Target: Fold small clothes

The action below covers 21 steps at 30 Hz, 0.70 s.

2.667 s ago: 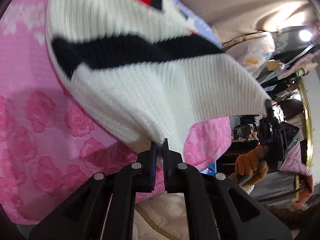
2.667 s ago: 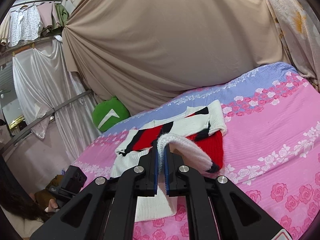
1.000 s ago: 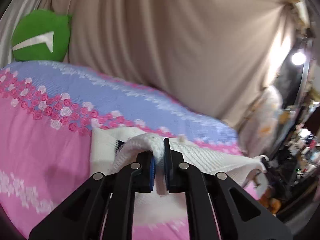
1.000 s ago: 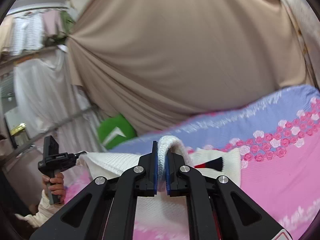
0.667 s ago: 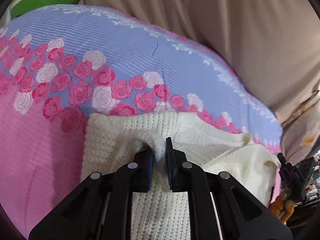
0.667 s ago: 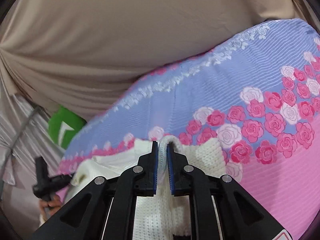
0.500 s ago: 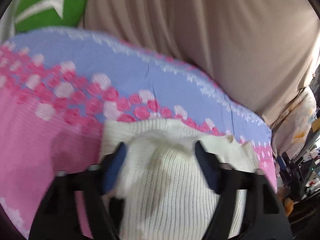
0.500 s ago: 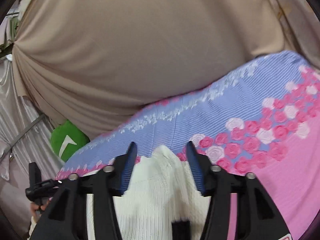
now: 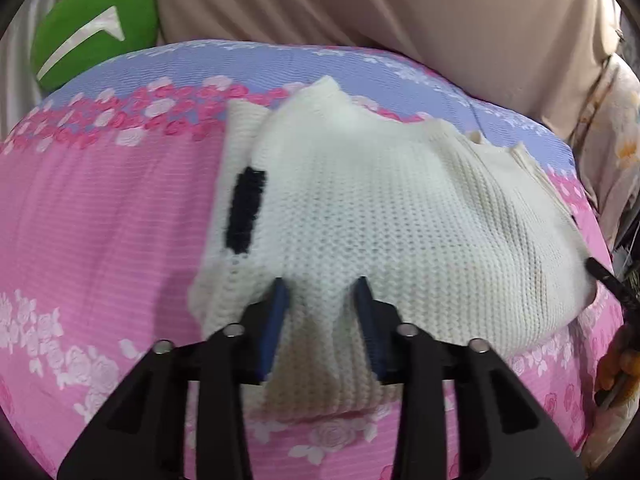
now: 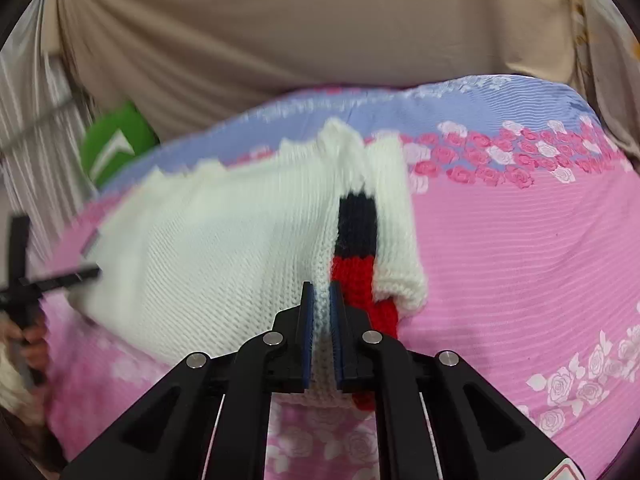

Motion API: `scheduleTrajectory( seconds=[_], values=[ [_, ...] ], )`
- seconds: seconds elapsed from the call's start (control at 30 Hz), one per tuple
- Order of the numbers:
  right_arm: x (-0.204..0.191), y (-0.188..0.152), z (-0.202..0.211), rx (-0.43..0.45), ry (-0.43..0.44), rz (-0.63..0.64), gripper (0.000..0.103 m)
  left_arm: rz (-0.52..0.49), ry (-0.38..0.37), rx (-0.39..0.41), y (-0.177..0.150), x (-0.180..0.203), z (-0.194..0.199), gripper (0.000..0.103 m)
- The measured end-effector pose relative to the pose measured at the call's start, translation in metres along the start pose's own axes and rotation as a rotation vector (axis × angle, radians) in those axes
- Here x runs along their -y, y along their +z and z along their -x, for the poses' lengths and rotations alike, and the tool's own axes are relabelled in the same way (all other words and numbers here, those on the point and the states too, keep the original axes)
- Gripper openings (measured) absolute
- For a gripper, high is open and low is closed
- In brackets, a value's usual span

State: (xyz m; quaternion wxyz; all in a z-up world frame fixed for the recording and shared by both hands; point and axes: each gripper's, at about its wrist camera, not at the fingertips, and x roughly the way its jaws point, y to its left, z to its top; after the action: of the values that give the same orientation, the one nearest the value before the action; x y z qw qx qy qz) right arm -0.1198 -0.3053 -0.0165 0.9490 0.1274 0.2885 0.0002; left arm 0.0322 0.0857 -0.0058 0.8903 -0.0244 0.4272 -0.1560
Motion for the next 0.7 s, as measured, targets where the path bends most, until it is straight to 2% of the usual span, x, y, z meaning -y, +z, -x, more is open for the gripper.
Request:
scheduleTrajectory(
  seconds=[0.07,0.13,0.2,0.3,0.37,0.4,0.43,0.47,0.5,0.53,0.57,0.63,0.7],
  values=[
    [0.011,0.000,0.005,-0.001,-0.042,-0.026,0.007,0.006,0.010,-0.007,-0.003,-0.008,-0.002,0.017],
    [0.025,-0.011,-0.006,-0.056,-0.089,-0.051,0.007,0.016,0.003,0.000,-0.006,-0.014,-0.001,0.015],
    [0.032,-0.022,-0.013,-0.090,-0.083,-0.079,0.007,0.029,0.001,-0.004,-0.012,-0.015,0.002,0.015],
    [0.024,-0.011,0.000,-0.063,-0.074,-0.074,0.011,0.067,-0.025,-0.008,-0.009,-0.015,0.014,0.015],
    [0.019,0.009,0.010,-0.012,-0.035,-0.091,0.020,0.059,-0.056,0.032,0.003,-0.009,0.029,0.016],
    [0.014,0.022,0.011,0.010,-0.019,-0.077,0.022,0.041,-0.068,0.075,0.013,-0.002,0.038,0.019],
    [0.008,0.036,0.010,0.032,-0.009,-0.058,0.029,0.020,-0.074,0.112,0.024,0.005,0.045,0.024],
    [0.001,0.050,0.006,0.054,-0.006,-0.037,0.042,-0.004,-0.078,0.149,0.037,0.015,0.049,0.040],
    [-0.008,0.065,-0.003,0.069,-0.009,-0.003,0.049,-0.017,-0.080,0.172,0.048,0.022,0.048,0.052],
    [-0.016,0.079,-0.018,0.062,-0.008,0.030,0.064,-0.036,-0.079,0.200,0.061,0.030,0.044,0.056],
    [-0.021,0.089,-0.031,0.055,-0.009,0.050,0.070,-0.046,-0.060,0.216,0.074,0.037,0.035,0.059],
    [-0.026,0.108,-0.076,0.006,-0.051,0.076,0.070,-0.060,-0.037,0.203,0.096,0.044,0.008,0.059],
    [-0.023,0.116,-0.118,-0.057,-0.132,0.097,0.070,-0.045,-0.005,0.142,0.112,0.042,-0.029,0.058]
  ],
)
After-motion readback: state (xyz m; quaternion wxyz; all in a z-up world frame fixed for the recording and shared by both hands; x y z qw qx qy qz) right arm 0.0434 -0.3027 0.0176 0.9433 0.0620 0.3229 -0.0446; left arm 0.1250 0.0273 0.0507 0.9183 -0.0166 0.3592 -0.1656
